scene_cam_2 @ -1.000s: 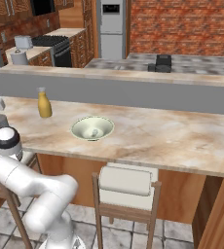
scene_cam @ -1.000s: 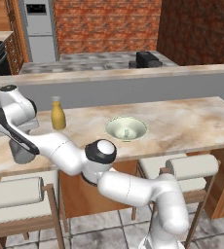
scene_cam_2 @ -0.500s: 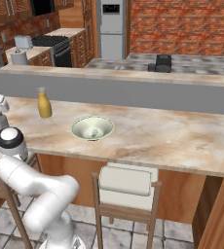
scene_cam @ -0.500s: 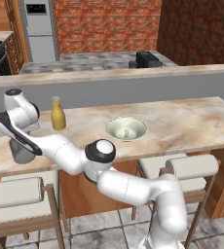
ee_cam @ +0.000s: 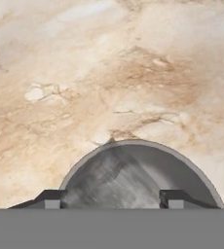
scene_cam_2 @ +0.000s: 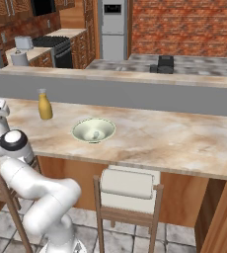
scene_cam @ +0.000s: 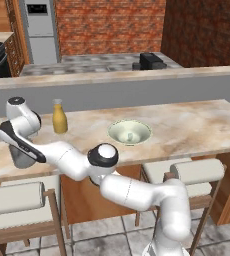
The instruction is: There are two ice cubes in the ice bowl. Place both ice cubes in the glass cup.
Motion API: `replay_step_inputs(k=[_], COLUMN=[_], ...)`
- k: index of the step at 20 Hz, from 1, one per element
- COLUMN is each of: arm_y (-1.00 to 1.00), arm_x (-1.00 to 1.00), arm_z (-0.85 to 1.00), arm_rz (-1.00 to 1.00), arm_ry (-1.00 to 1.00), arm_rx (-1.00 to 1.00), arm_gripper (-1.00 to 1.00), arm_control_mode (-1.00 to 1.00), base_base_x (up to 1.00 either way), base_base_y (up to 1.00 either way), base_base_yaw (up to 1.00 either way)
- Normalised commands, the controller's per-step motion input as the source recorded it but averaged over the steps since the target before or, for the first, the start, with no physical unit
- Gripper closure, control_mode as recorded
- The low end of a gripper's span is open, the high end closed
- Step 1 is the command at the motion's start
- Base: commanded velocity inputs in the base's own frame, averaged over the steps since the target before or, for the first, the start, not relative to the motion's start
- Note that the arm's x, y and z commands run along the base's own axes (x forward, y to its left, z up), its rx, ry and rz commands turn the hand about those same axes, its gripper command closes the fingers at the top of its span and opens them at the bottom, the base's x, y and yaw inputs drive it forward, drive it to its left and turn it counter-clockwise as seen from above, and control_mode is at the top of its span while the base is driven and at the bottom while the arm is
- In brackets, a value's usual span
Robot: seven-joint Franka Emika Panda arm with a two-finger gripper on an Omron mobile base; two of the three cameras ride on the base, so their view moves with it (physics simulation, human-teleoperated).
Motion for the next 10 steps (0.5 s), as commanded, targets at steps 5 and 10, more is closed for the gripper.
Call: replay_step_inputs(k=[5, 10], arm_y=[0.05, 0.00], arm_x=[0.09, 0.02], arm_z=[-0.01, 0.00], arm_rz=[0.00, 0.00], arm_ry=[0.00, 0.00], arm_rx=[0.00, 0.00], arm_gripper=[-1.00, -1.00], arm_control_mode=[-1.00, -1.00], base_base_x=[0.00, 0.00], base_base_y=[0.00, 0.00], base_base_yaw=[0.00, 0.00])
